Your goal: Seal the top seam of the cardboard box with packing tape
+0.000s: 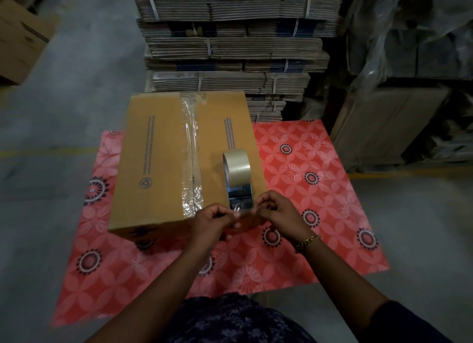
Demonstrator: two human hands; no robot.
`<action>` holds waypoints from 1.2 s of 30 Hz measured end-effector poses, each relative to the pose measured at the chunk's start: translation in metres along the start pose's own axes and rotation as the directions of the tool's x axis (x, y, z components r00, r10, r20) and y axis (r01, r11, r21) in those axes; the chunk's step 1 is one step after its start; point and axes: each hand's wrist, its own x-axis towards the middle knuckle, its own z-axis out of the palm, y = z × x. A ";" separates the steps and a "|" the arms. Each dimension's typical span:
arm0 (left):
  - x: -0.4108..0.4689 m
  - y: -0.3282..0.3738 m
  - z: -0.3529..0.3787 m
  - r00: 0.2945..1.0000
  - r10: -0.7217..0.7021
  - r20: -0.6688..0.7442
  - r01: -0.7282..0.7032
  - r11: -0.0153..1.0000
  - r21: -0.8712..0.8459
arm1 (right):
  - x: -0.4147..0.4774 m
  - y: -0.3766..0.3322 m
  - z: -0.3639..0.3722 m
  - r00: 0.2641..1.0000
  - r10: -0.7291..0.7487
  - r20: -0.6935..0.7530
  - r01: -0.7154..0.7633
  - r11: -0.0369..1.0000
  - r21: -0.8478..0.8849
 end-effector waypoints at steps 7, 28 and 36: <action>-0.001 0.008 0.005 0.996 -0.089 -0.026 0.087 0.995 -0.052 | -0.020 0.011 0.015 0.964 0.265 0.027 -0.265 0.940 0.213; -0.004 0.006 0.010 0.991 -0.053 -0.120 0.050 0.998 -0.022 | -0.017 0.003 0.039 0.964 0.243 -0.110 -0.203 0.936 0.287; -0.013 -0.002 0.025 0.997 -0.042 -0.069 0.049 0.995 0.089 | -0.018 0.004 0.038 0.966 0.246 -0.086 -0.211 0.933 0.293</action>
